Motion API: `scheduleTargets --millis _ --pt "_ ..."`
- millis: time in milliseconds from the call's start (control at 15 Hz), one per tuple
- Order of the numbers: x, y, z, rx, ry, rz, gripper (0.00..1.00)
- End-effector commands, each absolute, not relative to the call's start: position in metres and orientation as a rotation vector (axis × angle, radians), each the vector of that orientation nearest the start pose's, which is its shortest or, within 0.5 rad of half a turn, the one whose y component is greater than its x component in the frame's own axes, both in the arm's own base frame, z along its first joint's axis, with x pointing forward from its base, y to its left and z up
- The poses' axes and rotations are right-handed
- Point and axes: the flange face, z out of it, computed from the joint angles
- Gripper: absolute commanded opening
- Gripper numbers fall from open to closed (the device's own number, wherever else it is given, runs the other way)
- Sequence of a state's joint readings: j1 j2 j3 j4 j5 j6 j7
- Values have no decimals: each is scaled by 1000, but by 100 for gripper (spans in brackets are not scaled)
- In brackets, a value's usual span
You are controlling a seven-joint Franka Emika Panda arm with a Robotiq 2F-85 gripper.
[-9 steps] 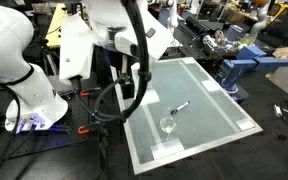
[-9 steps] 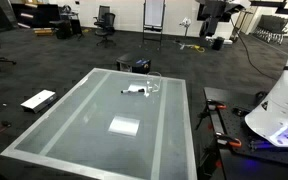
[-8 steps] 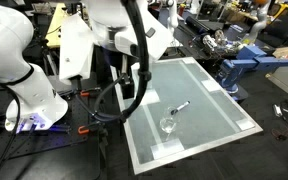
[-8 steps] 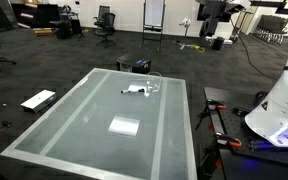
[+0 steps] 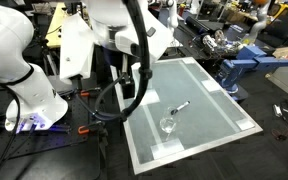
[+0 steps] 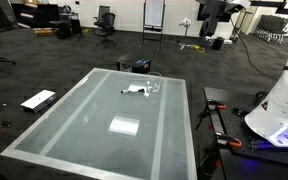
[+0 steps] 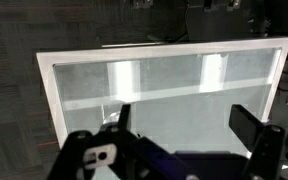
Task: Put the marker in the cup
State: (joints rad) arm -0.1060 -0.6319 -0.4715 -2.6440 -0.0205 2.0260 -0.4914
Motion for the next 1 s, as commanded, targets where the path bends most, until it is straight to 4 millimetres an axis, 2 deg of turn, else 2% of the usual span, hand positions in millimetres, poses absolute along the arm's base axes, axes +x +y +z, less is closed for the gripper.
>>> scheduleTargets --millis 0,400,933 --pt "314 -188 421 -2936 -38 -155 100" --pt "343 -174 426 -3049 -155 -246 100" --pt "386 -170 428 -3200 -347 -319 100"
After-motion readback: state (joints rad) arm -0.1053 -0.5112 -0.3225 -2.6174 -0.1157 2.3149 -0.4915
